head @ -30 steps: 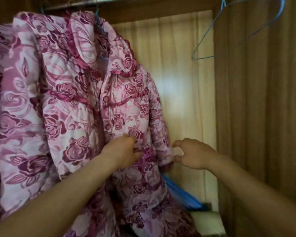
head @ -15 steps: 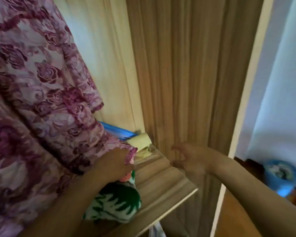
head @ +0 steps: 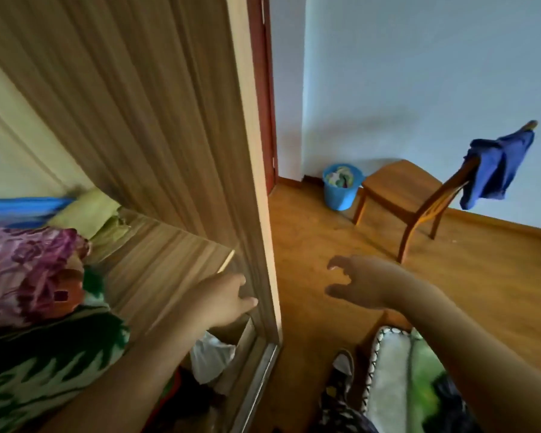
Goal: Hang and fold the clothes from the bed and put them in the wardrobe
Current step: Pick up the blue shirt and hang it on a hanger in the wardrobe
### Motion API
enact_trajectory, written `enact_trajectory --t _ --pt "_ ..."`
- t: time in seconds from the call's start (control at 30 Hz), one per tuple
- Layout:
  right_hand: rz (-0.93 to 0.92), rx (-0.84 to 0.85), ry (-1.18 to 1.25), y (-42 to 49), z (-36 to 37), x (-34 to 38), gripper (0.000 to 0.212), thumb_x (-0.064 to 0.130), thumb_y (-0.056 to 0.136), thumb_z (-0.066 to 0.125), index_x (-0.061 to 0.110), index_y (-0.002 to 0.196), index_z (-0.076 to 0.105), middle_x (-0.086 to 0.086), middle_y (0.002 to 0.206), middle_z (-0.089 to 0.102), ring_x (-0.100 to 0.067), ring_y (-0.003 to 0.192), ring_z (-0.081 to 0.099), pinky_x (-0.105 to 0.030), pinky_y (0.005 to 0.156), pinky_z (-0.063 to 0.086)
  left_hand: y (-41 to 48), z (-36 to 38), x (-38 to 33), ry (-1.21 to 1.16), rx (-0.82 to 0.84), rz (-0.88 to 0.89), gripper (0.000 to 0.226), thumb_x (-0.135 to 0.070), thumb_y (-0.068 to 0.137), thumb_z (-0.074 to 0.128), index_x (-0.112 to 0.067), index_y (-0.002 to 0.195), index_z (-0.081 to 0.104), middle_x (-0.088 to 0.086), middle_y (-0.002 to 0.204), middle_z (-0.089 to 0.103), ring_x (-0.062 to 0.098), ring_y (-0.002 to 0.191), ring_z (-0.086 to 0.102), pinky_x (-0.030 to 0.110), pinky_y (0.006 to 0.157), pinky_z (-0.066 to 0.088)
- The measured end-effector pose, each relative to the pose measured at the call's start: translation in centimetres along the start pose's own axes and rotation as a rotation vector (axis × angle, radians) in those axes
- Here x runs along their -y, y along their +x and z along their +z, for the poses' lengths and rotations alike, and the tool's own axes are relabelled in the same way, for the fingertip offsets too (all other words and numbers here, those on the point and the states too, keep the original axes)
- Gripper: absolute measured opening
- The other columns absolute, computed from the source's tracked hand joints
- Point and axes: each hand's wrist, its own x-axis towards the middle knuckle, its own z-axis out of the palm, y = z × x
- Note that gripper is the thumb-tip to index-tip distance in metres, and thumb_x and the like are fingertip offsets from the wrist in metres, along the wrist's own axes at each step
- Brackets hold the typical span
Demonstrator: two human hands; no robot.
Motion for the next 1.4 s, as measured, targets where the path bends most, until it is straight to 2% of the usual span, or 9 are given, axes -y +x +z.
enact_trajectory --t 0.1,0.33,0.43,0.53,0.7,0.83,1.0,1.27,1.4 --pt "0.117 0.022 0.032 -0.7 1.5 -4.3 0.061 0.059 0.093 0.060 0.031 0.145 0.044 -0.002 0.135 0.060 -0.023 0.120 0.057 -0.037 0.097 0.048 3.1 1.2 -4.3 0.066 0.025 0.179 0.057 -0.054 0.094 0.058 -0.023 0.141 0.052 -0.002 0.134 0.061 0.015 0.112 0.063 0.031 0.087 0.053" --pt "0.322 -0.064 0.134 -0.7 0.9 -12.4 0.060 0.061 0.090 0.059 0.035 0.142 0.045 0.001 0.133 0.062 -0.022 0.119 0.059 -0.042 0.096 0.051 11.2 0.8 -14.4 0.113 0.106 0.369 0.061 -0.048 0.098 0.057 -0.020 0.150 0.042 0.002 0.150 0.048 0.020 0.131 0.052 0.034 0.099 0.049" --pt "0.381 -0.094 0.156 0.3 -0.3 -16.1 0.060 0.063 0.090 0.058 0.036 0.142 0.045 0.001 0.134 0.060 -0.023 0.119 0.059 -0.042 0.095 0.052 15.0 0.8 -18.9 0.156 0.115 0.398 0.059 -0.046 0.099 0.057 -0.019 0.150 0.042 0.004 0.152 0.045 0.023 0.134 0.048 0.034 0.098 0.045" --pt "0.433 -0.121 0.166 2.0 -1.9 -20.1 0.061 0.064 0.088 0.058 0.037 0.141 0.045 0.002 0.132 0.061 -0.023 0.117 0.059 -0.043 0.093 0.052 19.0 0.8 -23.1 0.200 0.094 0.416 0.055 -0.046 0.098 0.058 -0.020 0.145 0.048 0.004 0.145 0.051 0.023 0.127 0.053 0.030 0.086 0.044" --pt "0.469 -0.155 0.187 4.9 -5.8 -26.9 0.060 0.064 0.088 0.059 0.039 0.140 0.045 0.002 0.135 0.059 -0.022 0.117 0.059 -0.039 0.086 0.052 26.1 0.0 -29.9 0.243 0.119 0.433 0.058 -0.049 0.096 0.059 -0.023 0.146 0.047 0.001 0.148 0.050 0.023 0.131 0.051 0.036 0.096 0.046" --pt "0.509 -0.190 0.207 6.9 -8.4 -31.5 0.061 0.064 0.086 0.060 0.041 0.140 0.044 0.003 0.133 0.059 -0.020 0.113 0.060 -0.038 0.084 0.053 30.8 -1.0 -35.1 0.270 0.118 0.457 0.057 -0.052 0.093 0.060 -0.028 0.144 0.048 -0.003 0.144 0.052 0.020 0.125 0.054 0.035 0.083 0.045" --pt "0.545 -0.238 0.288 8.4 -9.5 -35.1 0.063 0.067 0.087 0.057 0.039 0.142 0.043 0.002 0.134 0.058 -0.019 0.116 0.060 -0.036 0.084 0.052 35.5 -2.3 -40.3 0.317 0.165 0.546 0.053 -0.052 0.094 0.061 -0.032 0.142 0.051 -0.004 0.141 0.056 0.019 0.124 0.055 0.037 0.091 0.050" --pt "0.713 -0.274 0.358 11.9 -12.6 -42.4 0.064 0.067 0.091 0.054 0.032 0.144 0.045 -0.001 0.137 0.057 -0.019 0.118 0.059 -0.038 0.091 0.054 44.6 -3.7 -47.5 0.382 0.227 0.716 0.054 -0.048 0.097 0.058 -0.031 0.147 0.046 -0.001 0.146 0.053 0.018 0.128 0.055 0.037 0.097 0.053" --pt "0.793 -0.303 0.376 17.0 -14.9 -45.9 0.064 0.068 0.091 0.053 0.033 0.144 0.044 -0.001 0.138 0.057 -0.021 0.121 0.058 -0.035 0.085 0.049 51.8 -5.5 -51.1 0.398 0.227 0.805 0.056 -0.048 0.097 0.059 -0.031 0.148 0.045 -0.002 0.149 0.051 0.018 0.131 0.054 0.040 0.100 0.053"
